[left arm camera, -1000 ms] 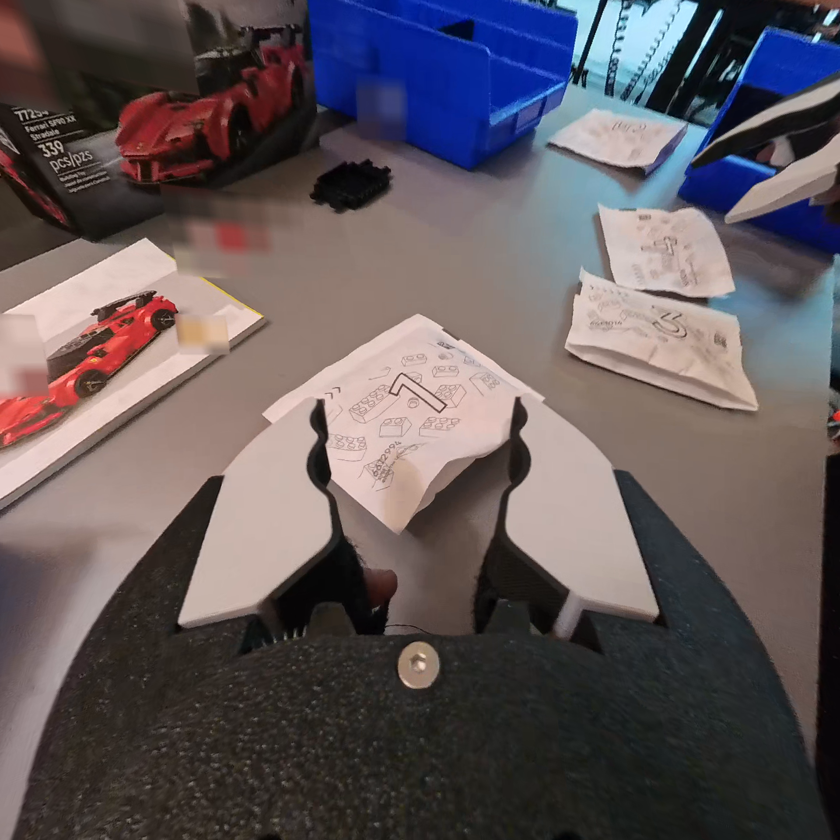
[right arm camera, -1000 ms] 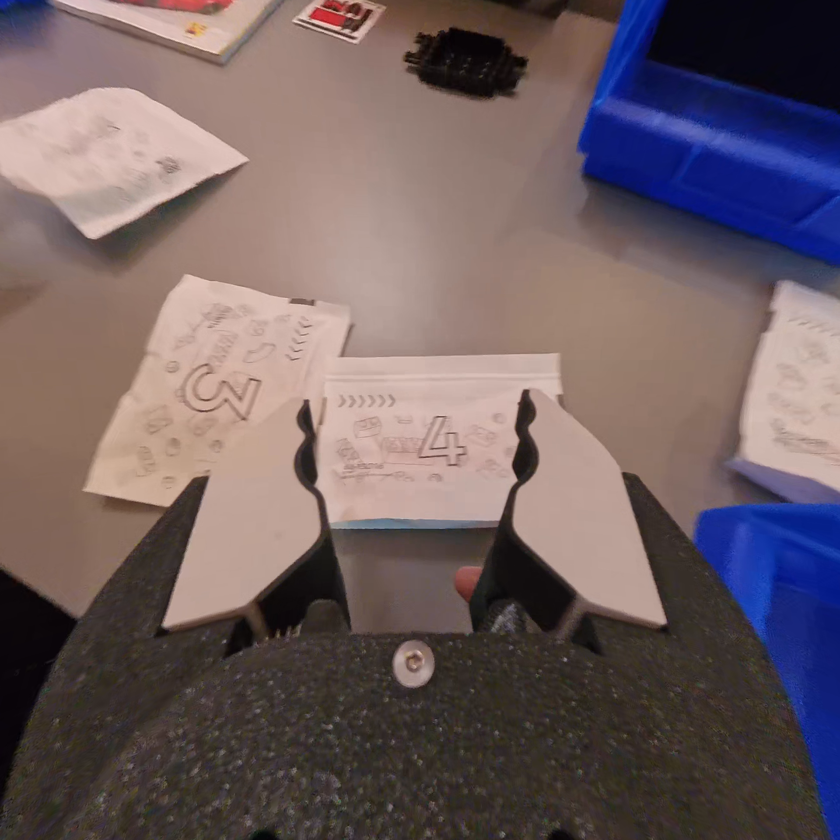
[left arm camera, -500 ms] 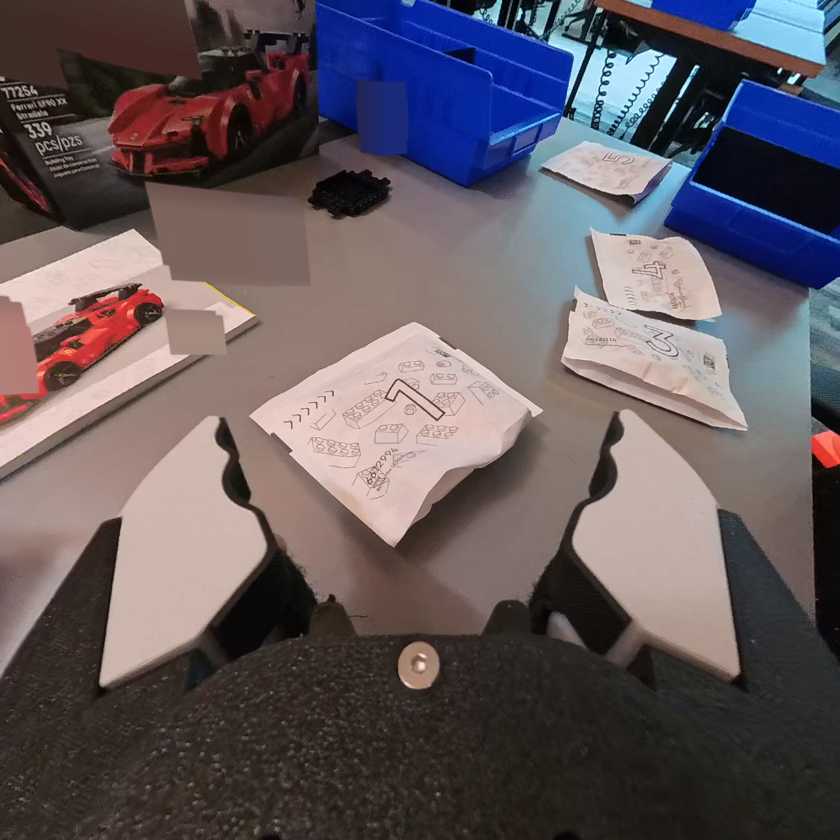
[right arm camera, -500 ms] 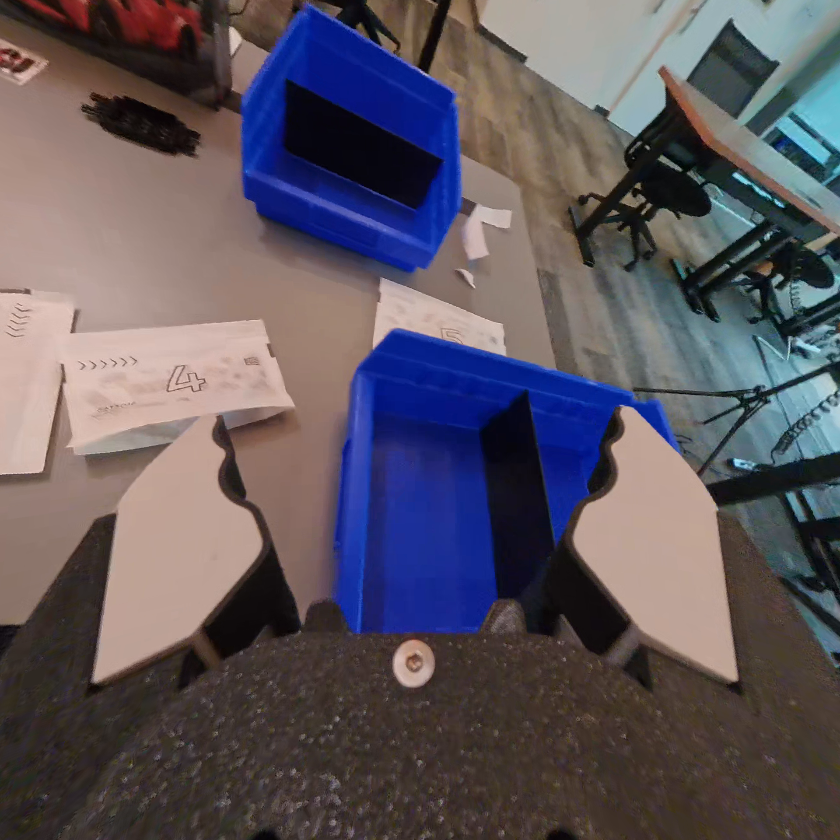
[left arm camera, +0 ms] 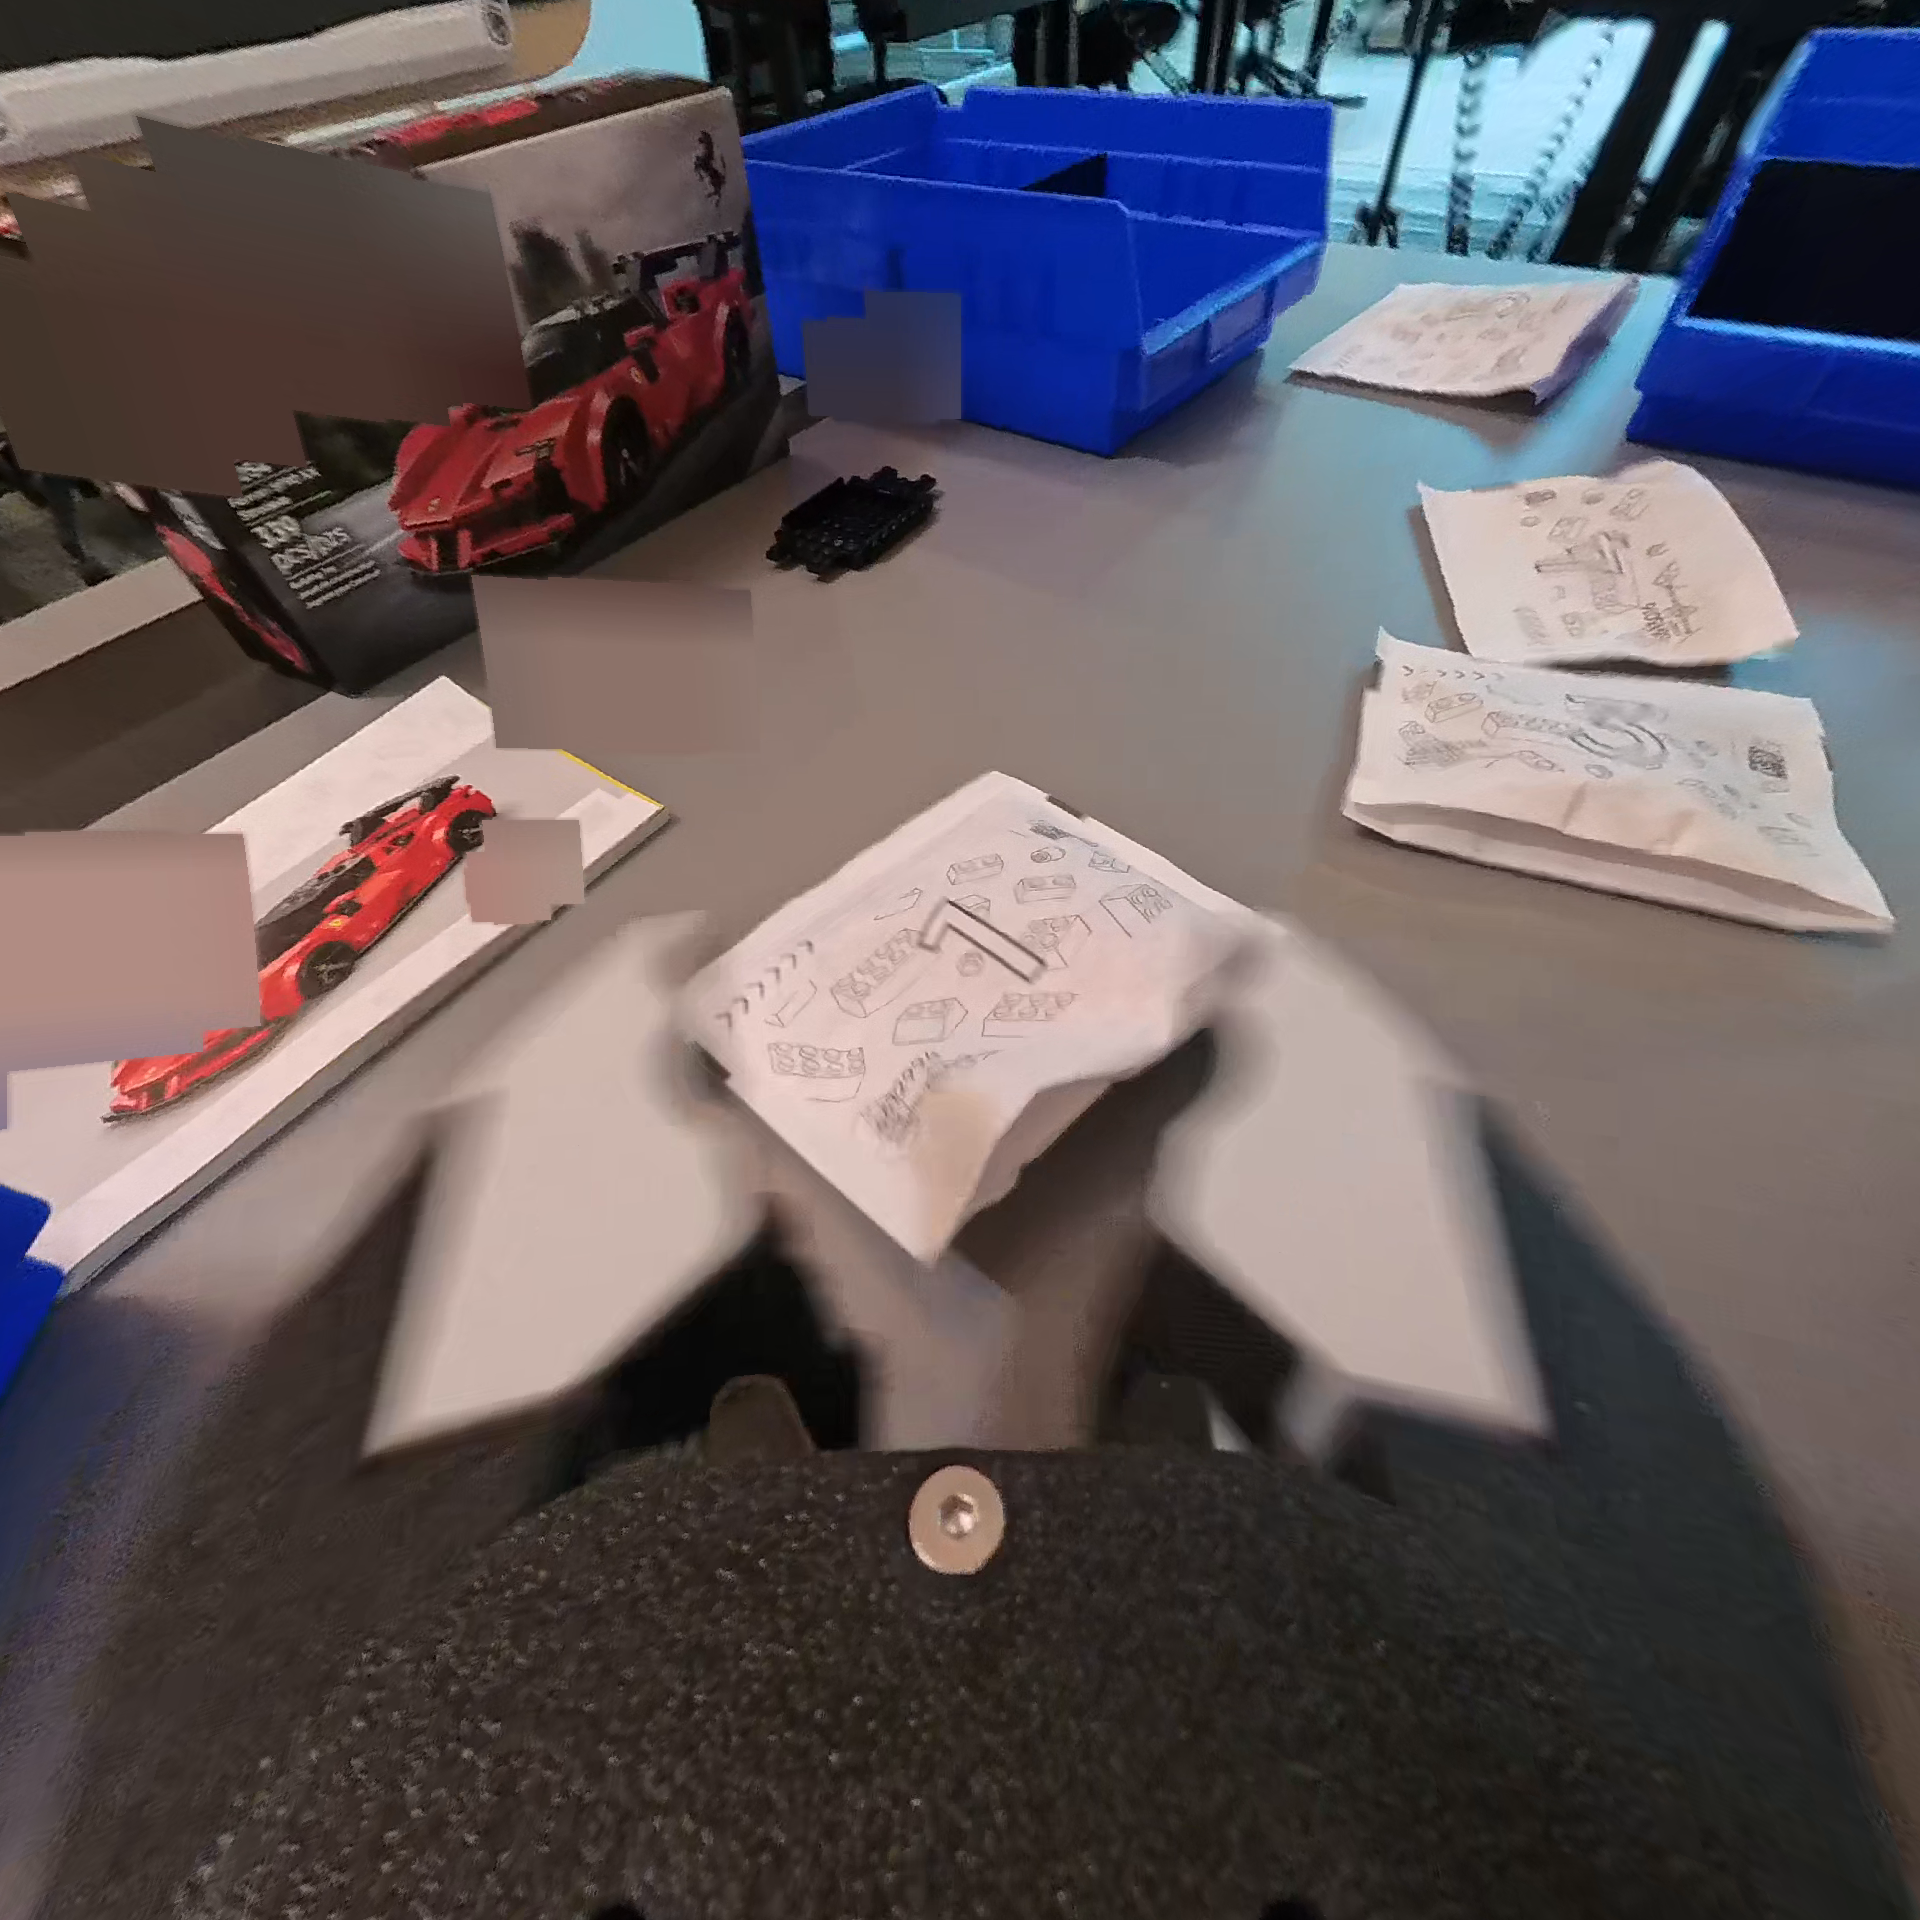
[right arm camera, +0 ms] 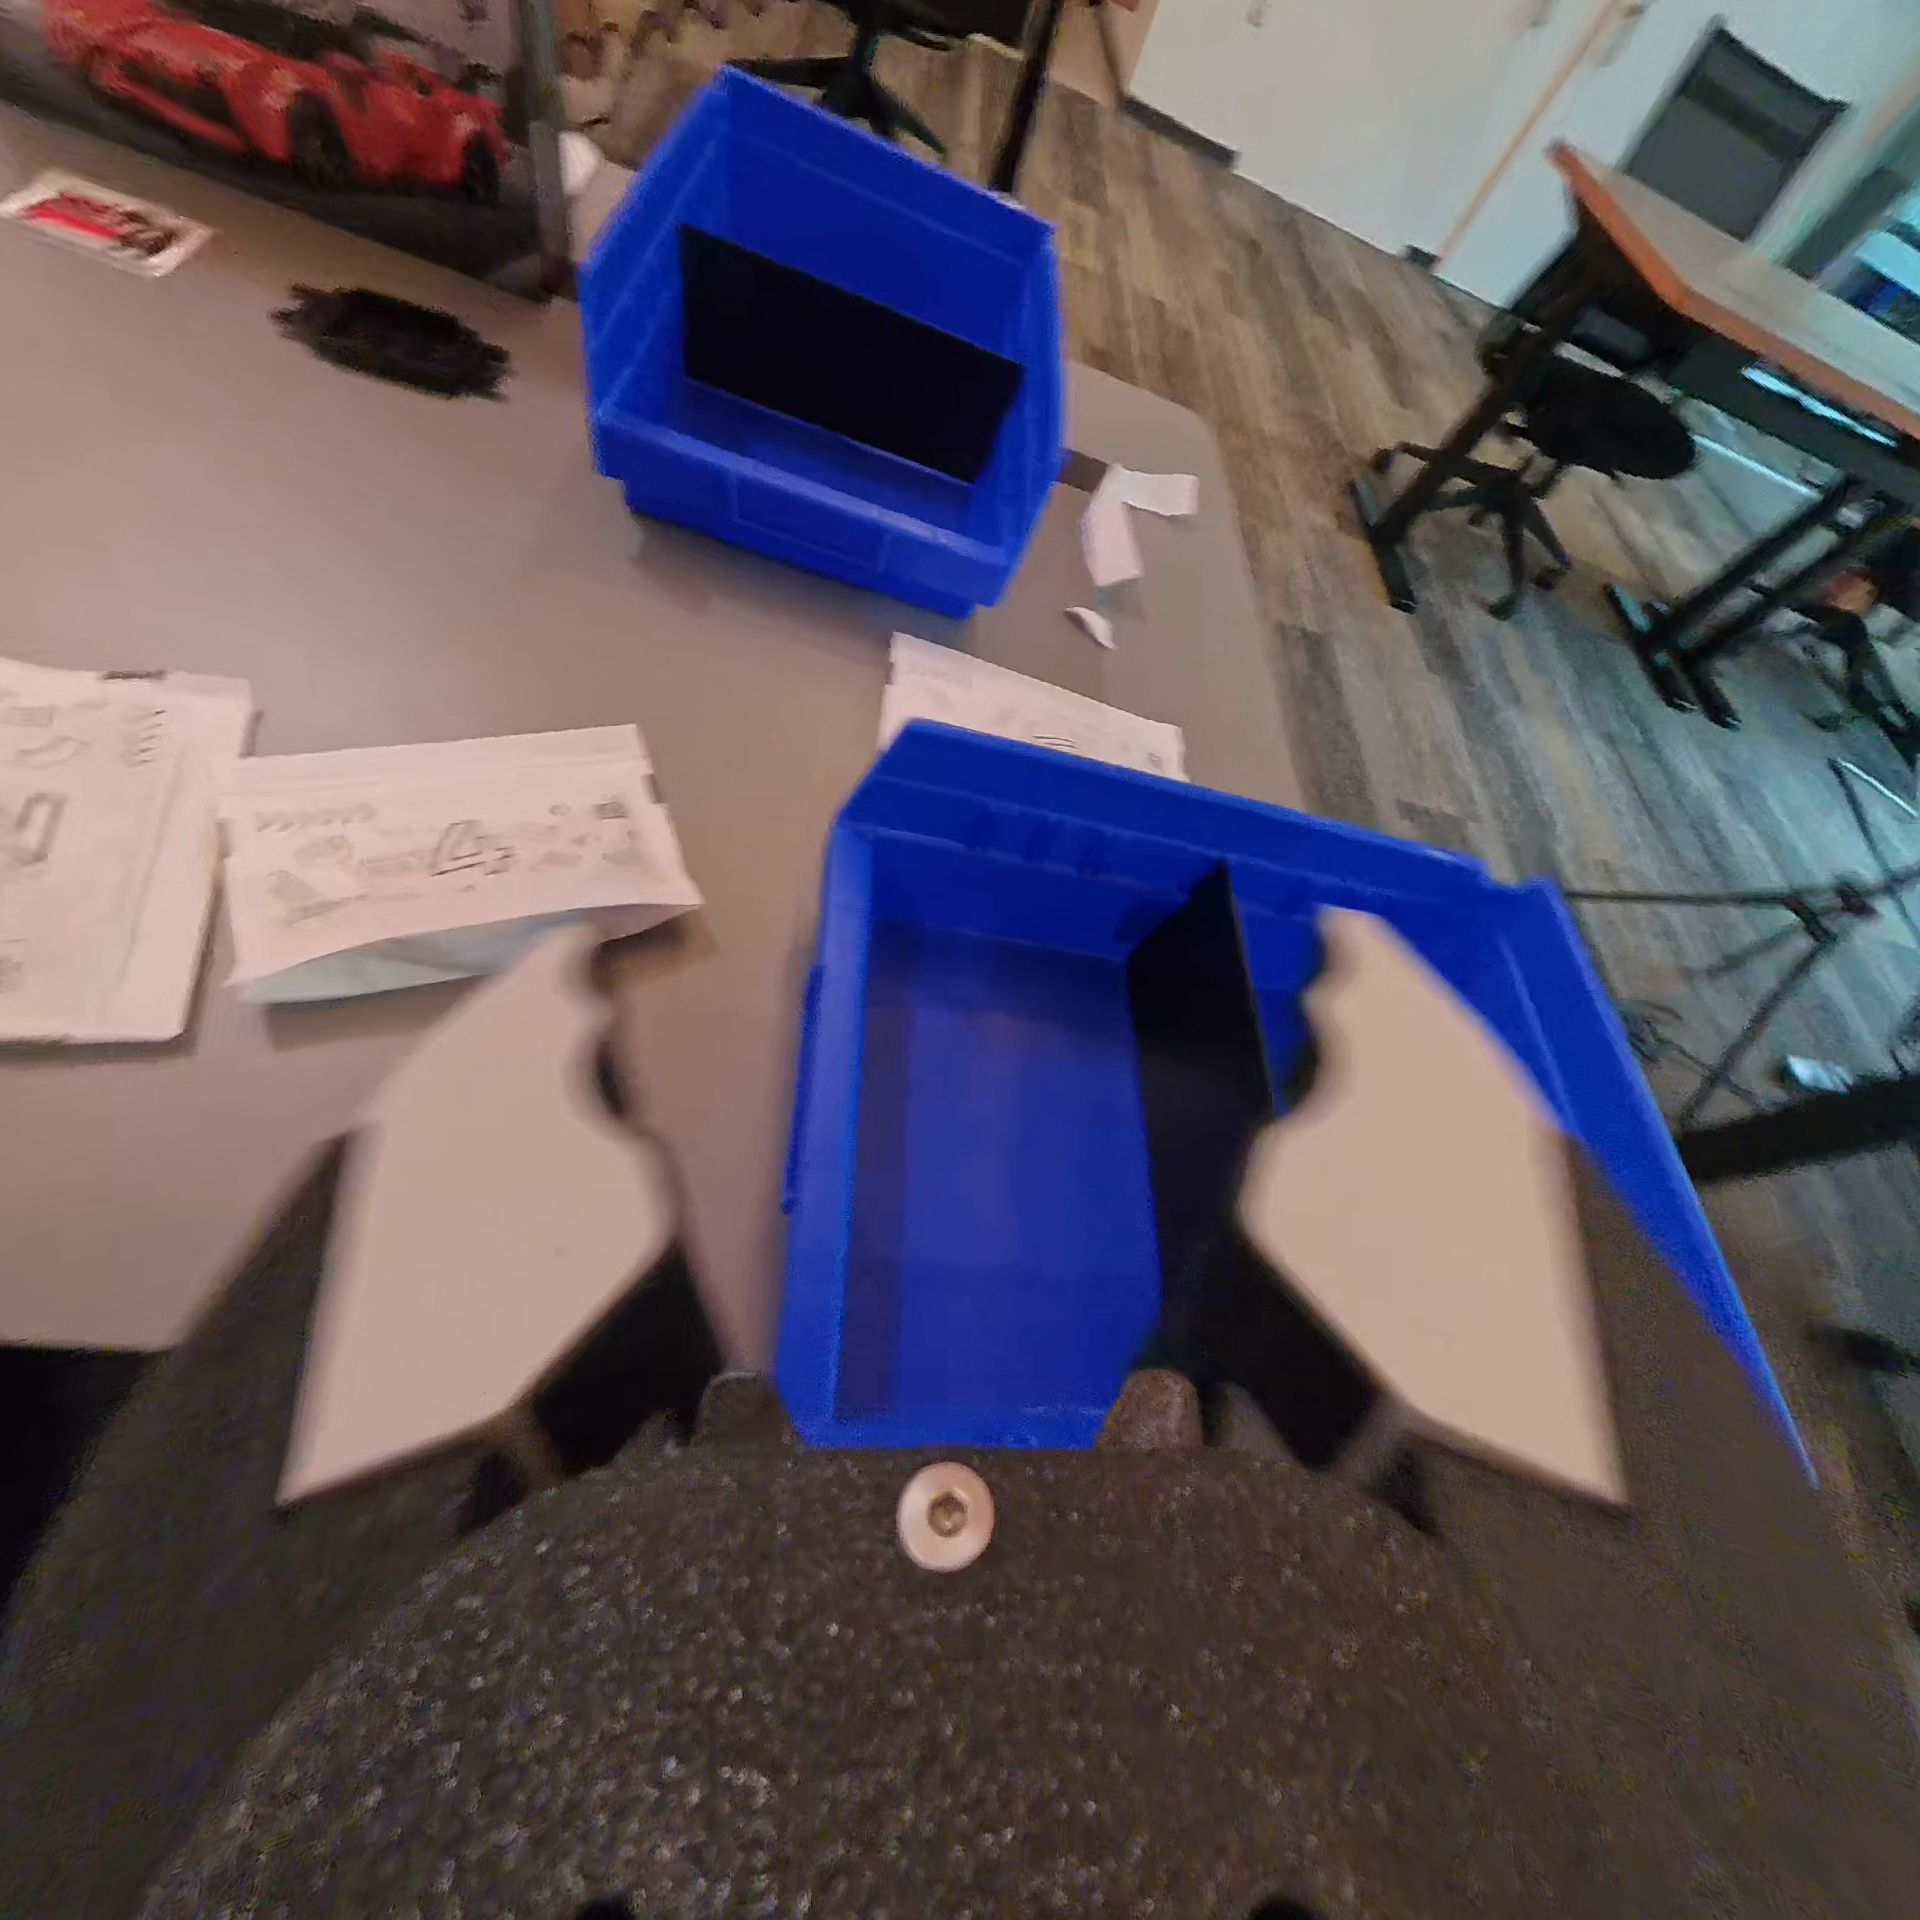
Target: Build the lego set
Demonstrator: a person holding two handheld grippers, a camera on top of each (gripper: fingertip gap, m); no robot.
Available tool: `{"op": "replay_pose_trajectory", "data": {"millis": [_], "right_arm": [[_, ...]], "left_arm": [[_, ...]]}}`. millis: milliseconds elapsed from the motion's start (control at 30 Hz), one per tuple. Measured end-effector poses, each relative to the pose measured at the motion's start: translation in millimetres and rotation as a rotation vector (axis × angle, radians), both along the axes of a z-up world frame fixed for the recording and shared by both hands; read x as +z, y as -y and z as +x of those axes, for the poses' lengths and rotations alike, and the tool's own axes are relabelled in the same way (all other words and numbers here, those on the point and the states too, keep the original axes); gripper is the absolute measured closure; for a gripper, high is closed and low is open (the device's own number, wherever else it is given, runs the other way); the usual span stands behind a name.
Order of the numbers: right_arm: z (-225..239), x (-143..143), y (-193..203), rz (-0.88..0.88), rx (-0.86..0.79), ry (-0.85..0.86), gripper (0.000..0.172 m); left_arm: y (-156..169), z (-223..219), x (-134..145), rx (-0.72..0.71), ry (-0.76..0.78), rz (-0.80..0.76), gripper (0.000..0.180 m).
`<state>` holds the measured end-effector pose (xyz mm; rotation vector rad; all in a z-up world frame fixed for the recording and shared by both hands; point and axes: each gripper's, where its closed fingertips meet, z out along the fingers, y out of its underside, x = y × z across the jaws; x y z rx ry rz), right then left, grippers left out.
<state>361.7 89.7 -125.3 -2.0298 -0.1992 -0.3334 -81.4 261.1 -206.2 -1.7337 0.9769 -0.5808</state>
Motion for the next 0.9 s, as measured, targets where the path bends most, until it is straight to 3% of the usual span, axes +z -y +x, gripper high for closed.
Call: {"op": "replay_pose_trajectory", "data": {"millis": [33,67,167,200,233,267,300,333,367,433,467,500,533,600,700,900], "right_arm": [[-13,-3,-3,-0.015,0.081,0.018,0.108],[-30,-3,-9,-0.008,0.178,0.042,0.171],[-69,3,-38,0.097,0.304,-0.017,0.172],[-83,4,-50,0.129,0.356,-0.052,0.162],[-97,2,-61,0.138,0.403,-0.086,0.127],[-109,-1,-74,0.124,0.431,-0.118,0.092],[-122,-5,-88,0.108,0.454,-0.15,0.087],[-143,-8,-97,0.089,0.543,-0.179,0.147],[-170,-9,-104,0.081,0.666,-0.224,0.172],[-220,-12,-122,0.041,0.827,-0.361,0.17],[-244,-16,-130,-0.008,0.891,-0.418,0.148],[-266,-26,-139,-0.09,0.944,-0.463,0.111],[-286,-40,-148,-0.202,0.986,-0.482,0.09],[-314,-72,-168,-0.385,1.026,-0.47,0.076],[-339,-112,-194,-0.573,1.062,-0.417,0.075],[-383,-130,-216,-0.842,1.155,-0.597,0.081]], "left_arm": [[10,-2,3,-0.07,-0.003,0.013,0.18],[10,-3,9,-0.049,0.051,0.019,0.18],[2,-12,25,0.016,0.119,0.072,0.18],[-1,-15,26,0.024,0.11,0.078,0.18],[-2,-17,25,0.025,0.098,0.063,0.169],[-7,-21,26,0.043,0.091,0.039,0.139],[-9,-24,24,0.058,0.086,0.004,0.113],[-14,-25,20,0.054,0.071,-0.042,0.098],[-15,-26,14,0.053,0.052,-0.09,0.1],[-21,-26,3,0.084,0.029,-0.162,0.11],[-23,-23,-4,0.095,0.019,-0.188,0.118],[-23,-16,-13,0.081,-0.006,-0.202,0.124],[-23,-11,-25,0.076,-0.066,-0.207,0.129],[-25,-12,-50,0.1,-0.246,-0.174,0.149],[-14,-6,-72,0.014,-0.387,-0.117,0.178],[-9,-6,-74,-0.043,-0.443,0.022,0.18]]}}
